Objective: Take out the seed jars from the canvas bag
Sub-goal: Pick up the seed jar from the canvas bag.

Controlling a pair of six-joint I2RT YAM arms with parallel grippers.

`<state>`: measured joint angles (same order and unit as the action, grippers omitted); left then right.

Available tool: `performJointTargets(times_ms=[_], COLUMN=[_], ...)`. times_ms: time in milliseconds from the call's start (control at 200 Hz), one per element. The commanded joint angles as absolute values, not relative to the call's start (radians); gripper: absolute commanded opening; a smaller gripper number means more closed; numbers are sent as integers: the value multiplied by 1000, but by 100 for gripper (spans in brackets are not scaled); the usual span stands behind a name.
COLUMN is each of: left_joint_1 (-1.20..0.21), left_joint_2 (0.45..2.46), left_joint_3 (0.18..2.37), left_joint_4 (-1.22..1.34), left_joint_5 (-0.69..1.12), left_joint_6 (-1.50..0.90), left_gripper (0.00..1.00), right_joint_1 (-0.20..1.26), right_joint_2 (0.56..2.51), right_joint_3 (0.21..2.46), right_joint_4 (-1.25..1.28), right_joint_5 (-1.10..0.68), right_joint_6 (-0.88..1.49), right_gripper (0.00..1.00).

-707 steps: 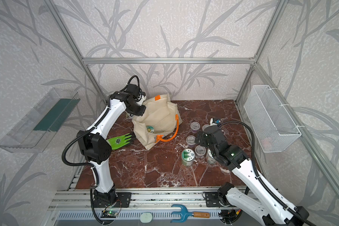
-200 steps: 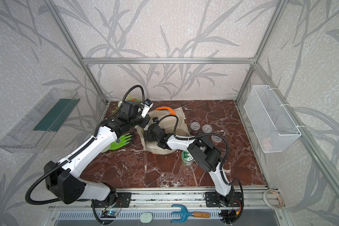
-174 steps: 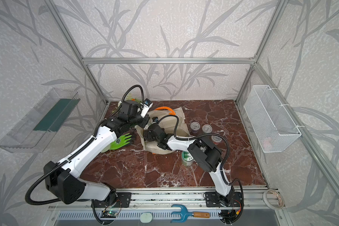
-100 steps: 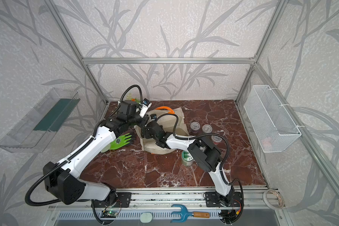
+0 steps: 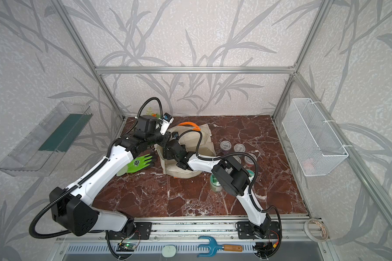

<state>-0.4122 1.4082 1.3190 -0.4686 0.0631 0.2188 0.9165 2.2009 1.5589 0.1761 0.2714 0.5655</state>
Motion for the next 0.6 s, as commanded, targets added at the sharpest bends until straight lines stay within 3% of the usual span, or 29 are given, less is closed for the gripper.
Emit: performJointTargets(times_ms=[0, 180, 305, 370, 505, 595], left_joint_1=[-404, -399, -397, -397, -394, -390], left_joint_2=[1359, 1355, 1353, 1355, 1367, 1381], left_joint_3=[1311, 1309, 1309, 1310, 1318, 1327], left_joint_4=[-439, -441, -440, -441, -443, -446], left_joint_5=[101, 104, 107, 106, 87, 47], left_joint_6=[207, 200, 196, 196, 180, 164], left_gripper=[0, 0, 0, 0, 0, 0], right_joint_1=[920, 919, 920, 920, 918, 920], right_joint_2=[2207, 2209, 2222, 2229, 2199, 2152], right_joint_3=[1584, 1573, 1582, 1590, 1565, 1537], right_joint_4=[164, 171, 171, 170, 180, 180], right_joint_5=[303, 299, 288, 283, 278, 279], right_joint_6=[554, 561, 573, 575, 578, 571], right_gripper=[78, 71, 83, 84, 67, 63])
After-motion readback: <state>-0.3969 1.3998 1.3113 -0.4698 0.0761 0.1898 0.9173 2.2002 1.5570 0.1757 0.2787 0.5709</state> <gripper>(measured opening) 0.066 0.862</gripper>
